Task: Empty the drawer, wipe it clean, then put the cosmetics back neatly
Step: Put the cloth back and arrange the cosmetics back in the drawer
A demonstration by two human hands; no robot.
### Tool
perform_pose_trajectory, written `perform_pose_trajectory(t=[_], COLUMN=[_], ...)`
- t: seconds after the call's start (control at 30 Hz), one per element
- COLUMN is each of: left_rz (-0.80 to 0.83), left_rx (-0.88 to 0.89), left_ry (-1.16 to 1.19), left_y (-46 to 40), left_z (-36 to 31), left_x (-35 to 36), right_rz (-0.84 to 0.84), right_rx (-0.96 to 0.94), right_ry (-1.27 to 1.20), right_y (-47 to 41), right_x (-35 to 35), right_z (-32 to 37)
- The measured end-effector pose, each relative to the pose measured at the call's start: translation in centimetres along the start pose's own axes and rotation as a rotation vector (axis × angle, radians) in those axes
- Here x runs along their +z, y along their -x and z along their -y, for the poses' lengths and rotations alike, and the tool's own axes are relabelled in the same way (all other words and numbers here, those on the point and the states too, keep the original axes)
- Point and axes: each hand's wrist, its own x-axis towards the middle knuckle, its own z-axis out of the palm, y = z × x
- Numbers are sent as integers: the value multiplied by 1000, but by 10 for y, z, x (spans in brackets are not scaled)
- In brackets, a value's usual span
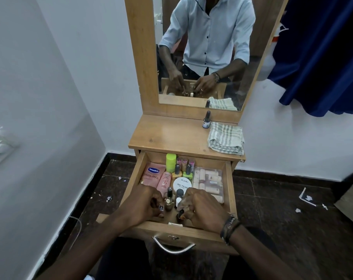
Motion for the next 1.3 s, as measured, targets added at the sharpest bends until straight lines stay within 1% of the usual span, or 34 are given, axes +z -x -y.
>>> perform_pose_trajectory(t=[0.1,0.47,0.7,0.93,1.03,1.17,1.23,1.3], left_rz=[-21,-37,-10,16,28,36,49,40], left_rx=[-21,-1,-21,-56,-52,-46,-42,-55], left_ry=[-11,-125,-162,-178,-167,-134,-75,37], left_y=[0,-7,-9,-10,-11,-11,-10,-9], left_z=[0,-5,-10,-13,-11,-3,-1,1], left_x=[4,9,8,9,10,10,6,-3], right_rz=[-7,2,-5,24,39,43,41,-8], right_rx=[23,26,12,5,1,16,38,58], right_ry=[28,49,58,73,62,-22,-97,-161], right_y=[-3,-6,-8,-6,-6,-6,-9,-17], right_x=[5,6,5,0,-4,-18,-36,-61], right_z=[-1,3,6,10,10,11,8,3])
